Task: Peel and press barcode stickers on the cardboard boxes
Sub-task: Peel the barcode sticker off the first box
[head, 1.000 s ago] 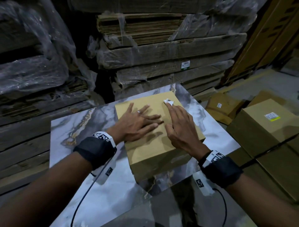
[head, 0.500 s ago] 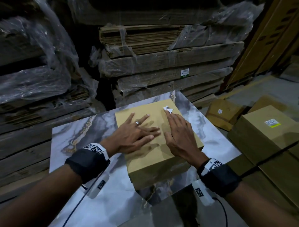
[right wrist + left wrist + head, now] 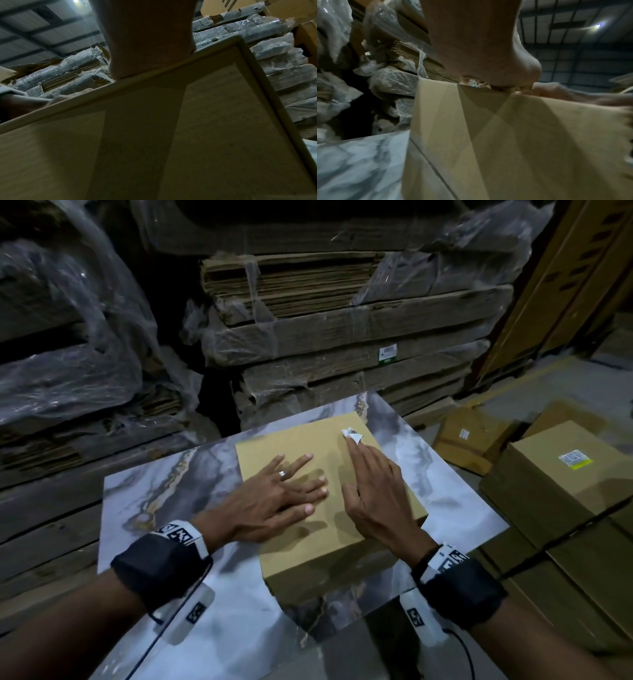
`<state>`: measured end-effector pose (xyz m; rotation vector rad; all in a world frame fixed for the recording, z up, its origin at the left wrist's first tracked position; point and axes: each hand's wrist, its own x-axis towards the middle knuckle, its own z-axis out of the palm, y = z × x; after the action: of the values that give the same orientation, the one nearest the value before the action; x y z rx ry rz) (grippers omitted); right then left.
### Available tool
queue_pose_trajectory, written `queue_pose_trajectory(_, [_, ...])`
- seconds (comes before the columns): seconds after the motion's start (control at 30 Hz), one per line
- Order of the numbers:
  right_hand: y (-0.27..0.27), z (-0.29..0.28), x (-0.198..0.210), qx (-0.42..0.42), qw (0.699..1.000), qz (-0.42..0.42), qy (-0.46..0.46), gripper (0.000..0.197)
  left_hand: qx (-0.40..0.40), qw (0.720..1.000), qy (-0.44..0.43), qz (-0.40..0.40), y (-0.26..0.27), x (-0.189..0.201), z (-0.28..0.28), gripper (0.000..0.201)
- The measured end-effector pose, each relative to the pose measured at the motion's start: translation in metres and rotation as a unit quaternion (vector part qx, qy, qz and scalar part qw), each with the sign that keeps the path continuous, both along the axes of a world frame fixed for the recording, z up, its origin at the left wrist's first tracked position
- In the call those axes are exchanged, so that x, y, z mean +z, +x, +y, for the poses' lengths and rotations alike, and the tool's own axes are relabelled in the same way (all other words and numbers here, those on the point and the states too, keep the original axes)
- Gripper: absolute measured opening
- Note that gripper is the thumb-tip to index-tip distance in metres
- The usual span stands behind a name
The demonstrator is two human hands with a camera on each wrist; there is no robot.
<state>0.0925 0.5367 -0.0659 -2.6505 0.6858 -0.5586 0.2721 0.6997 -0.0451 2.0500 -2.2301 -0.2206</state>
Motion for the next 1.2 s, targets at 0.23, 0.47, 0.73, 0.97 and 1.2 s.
queue_pose_trajectory(0.23, [0.0, -0.001, 0.001, 0.005, 1.0, 0.014, 0.003, 0.084, 0.101, 0.99, -0.017, -0.098, 0.054, 0.005, -0.016, 0.063])
queue_pose_trajectory(0.47, [-0.002, -0.002, 0.001, 0.008, 1.0, -0.002, 0.012, 0.083, 0.031, 0.999, -0.04, 0.014, -0.015, -0.003, -0.035, 0.063])
queue_pose_trajectory(0.73, [-0.001, -0.003, 0.001, 0.014, 0.998, -0.033, 0.044, 0.082, 0.067, 0.994, -0.002, -0.091, 0.021, 0.009, -0.051, 0.057])
queue_pose_trajectory(0.97, [-0.003, -0.005, -0.003, -0.004, 0.998, -0.043, 0.053, 0.082, 0.053, 0.998, -0.008, -0.031, 0.001, 0.003, -0.045, 0.059])
queue_pose_trajectory(1.2, [-0.003, -0.006, -0.002, 0.003, 0.997, -0.044, 0.061, 0.082, -0.01, 1.0, 0.005, -0.009, -0.016, -0.001, -0.025, 0.05])
